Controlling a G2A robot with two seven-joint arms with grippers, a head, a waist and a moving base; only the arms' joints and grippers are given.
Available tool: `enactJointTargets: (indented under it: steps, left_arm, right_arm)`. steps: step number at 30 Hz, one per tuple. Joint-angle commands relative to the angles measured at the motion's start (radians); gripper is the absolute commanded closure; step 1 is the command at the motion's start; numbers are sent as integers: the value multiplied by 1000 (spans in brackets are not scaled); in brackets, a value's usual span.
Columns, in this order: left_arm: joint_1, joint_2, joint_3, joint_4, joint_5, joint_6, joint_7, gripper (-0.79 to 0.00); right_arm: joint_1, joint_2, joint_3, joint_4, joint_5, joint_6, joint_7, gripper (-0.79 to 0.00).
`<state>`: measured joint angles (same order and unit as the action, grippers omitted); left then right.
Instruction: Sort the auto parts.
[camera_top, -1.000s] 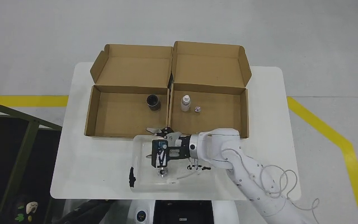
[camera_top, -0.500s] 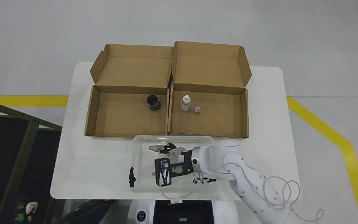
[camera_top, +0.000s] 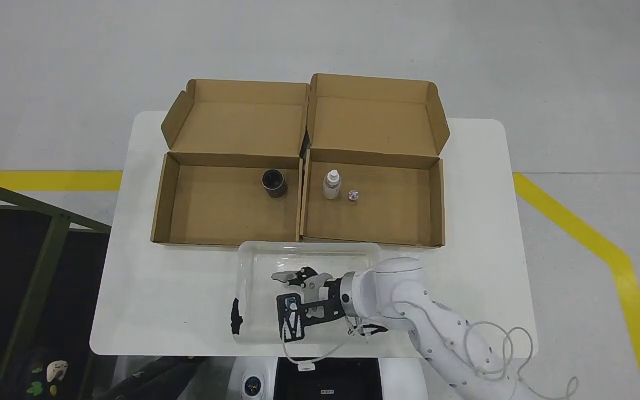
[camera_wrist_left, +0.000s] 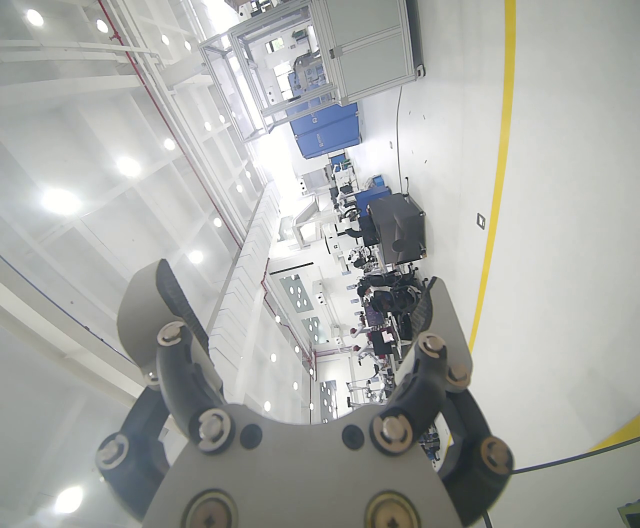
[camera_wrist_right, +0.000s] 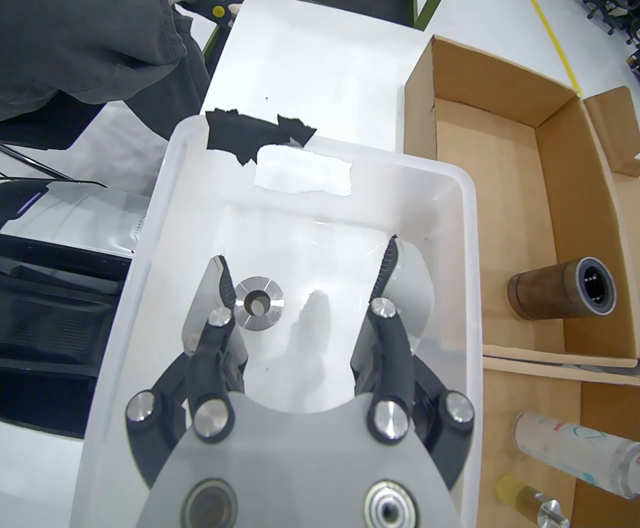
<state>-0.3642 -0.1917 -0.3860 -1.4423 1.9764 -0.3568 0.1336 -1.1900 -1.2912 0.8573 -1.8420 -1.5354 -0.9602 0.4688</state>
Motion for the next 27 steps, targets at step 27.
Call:
enactJointTargets:
  steps: [27]
  left_arm:
    - [0,0,0,0,0,0,0,-785]
  right_arm:
    - [21,12,-73,102,-33,34,35,-502]
